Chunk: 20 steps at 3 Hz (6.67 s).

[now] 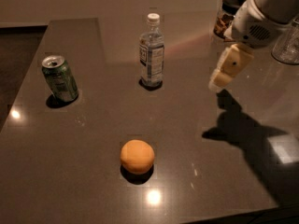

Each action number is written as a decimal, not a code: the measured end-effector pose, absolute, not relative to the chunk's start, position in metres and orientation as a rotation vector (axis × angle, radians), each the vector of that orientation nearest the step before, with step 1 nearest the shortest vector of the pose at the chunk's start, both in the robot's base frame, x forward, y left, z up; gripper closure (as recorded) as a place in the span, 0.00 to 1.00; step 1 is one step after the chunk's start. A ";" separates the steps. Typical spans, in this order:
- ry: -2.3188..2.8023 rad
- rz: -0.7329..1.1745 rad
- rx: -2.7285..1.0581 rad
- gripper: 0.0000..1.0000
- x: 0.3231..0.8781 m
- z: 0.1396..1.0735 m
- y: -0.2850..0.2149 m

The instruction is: Knock blue plastic bottle over

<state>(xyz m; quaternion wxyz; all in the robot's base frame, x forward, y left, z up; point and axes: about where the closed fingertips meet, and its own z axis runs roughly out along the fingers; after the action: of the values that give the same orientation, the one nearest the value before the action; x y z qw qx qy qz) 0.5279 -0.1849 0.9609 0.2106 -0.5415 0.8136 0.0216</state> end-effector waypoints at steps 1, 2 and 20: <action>2.236 0.176 -1.397 0.00 0.558 0.957 -0.163; 2.180 0.293 -1.333 0.00 0.579 0.955 -0.130; 2.147 0.044 -2.147 0.30 0.526 0.904 -0.027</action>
Offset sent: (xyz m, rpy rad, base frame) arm 0.0782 0.1024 -0.0075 0.3977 -0.0325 -0.0258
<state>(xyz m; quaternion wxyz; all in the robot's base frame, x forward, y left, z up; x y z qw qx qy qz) 0.5256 -0.0266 0.9037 0.0525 -0.7062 0.7059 0.0144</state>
